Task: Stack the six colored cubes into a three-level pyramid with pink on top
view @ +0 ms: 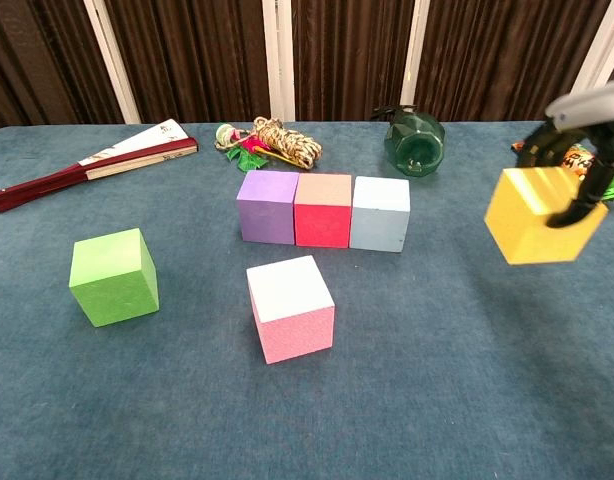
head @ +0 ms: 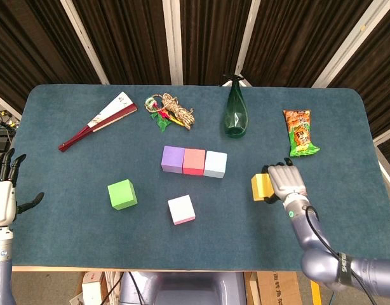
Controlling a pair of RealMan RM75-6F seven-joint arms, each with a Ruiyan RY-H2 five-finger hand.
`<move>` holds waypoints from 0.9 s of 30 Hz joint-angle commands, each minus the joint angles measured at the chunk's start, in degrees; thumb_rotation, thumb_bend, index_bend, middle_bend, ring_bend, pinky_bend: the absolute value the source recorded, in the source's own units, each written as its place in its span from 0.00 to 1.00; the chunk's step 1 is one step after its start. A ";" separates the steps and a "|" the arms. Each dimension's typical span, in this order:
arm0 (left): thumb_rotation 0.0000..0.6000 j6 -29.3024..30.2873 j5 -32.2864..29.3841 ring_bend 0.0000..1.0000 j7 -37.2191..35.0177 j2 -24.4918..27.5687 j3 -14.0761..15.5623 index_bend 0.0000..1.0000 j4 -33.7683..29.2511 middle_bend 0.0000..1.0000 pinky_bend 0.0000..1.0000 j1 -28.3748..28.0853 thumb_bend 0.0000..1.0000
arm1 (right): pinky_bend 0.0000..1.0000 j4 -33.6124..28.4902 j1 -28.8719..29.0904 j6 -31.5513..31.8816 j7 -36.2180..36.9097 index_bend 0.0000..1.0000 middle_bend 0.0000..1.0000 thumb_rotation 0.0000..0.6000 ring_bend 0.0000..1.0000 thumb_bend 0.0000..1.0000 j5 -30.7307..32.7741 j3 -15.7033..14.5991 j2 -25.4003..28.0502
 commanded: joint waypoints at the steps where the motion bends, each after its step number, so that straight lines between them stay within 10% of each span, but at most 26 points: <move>1: 1.00 -0.04 -0.10 0.00 -0.04 0.01 -0.08 0.14 0.14 0.00 0.00 -0.03 0.20 | 0.01 1.05 7.75 1.73 -4.35 0.40 0.37 1.00 0.20 0.27 10.66 4.85 -1.99; 27: 1.00 3.36 -2.39 0.00 3.34 -0.48 -2.95 0.10 3.29 0.00 0.00 0.37 0.20 | 0.01 23.30 28.60 13.20 -24.15 0.40 0.37 1.00 0.20 0.27 36.66 18.23 -18.46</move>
